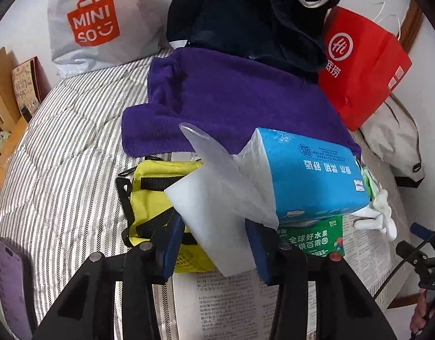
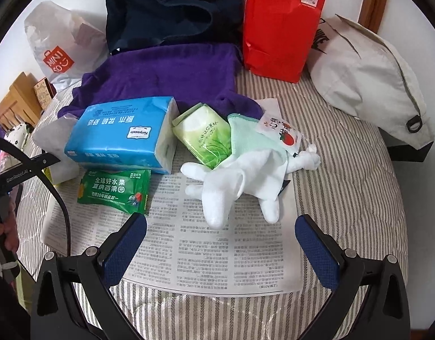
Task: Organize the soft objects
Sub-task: 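Grasp the white glove with the right gripper while the left gripper holds the sponge block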
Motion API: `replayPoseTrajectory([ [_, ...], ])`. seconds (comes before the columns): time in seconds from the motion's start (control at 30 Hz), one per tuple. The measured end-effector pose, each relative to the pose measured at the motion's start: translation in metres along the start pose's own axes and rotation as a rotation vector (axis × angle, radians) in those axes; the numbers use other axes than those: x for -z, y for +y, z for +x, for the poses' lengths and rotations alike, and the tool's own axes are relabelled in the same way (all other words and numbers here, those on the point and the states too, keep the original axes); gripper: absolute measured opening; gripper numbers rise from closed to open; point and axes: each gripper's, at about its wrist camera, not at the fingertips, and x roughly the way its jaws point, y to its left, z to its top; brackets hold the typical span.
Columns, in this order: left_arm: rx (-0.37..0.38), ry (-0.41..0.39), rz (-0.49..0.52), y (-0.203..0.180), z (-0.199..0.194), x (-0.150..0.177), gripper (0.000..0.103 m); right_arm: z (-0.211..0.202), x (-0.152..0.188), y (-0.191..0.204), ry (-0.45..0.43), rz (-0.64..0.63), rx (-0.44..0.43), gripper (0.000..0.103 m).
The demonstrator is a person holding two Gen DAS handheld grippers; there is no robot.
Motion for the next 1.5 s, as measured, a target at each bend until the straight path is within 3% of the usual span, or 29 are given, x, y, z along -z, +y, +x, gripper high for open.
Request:
replayPoseTrajectory([
  [0.23,-0.033,-0.053,0.007,0.008,-0.033,0.006,0.04,-0.004,-0.002,-0.004,-0.022,0.009,-0.01,0.103],
  [0.53,-0.019,-0.098,0.0,0.015,-0.064,0.01,0.04,-0.012,-0.008,-0.024,-0.07,0.047,-0.003,0.103],
  [1.0,-0.044,-0.117,-0.008,0.023,-0.074,0.003,0.04,0.044,-0.031,-0.076,-0.022,0.151,-0.012,0.103],
  [1.17,-0.026,-0.117,-0.006,0.02,-0.074,0.001,0.04,0.05,-0.023,-0.063,0.005,0.141,-0.093,0.103],
  [1.3,-0.017,-0.121,0.006,0.015,-0.075,0.0,0.04,0.059,-0.022,-0.046,0.015,0.089,-0.094,0.102],
  [1.37,-0.016,-0.12,0.01,0.013,-0.075,0.001,0.04,0.069,-0.023,-0.043,0.031,0.082,-0.073,0.096],
  [1.43,-0.013,-0.113,0.008,0.013,-0.073,0.002,0.04,0.075,-0.023,-0.043,0.033,0.084,-0.092,0.08],
  [1.5,-0.014,-0.111,0.009,0.013,-0.073,0.004,0.04,0.079,-0.021,-0.044,0.039,0.083,-0.095,0.054],
])
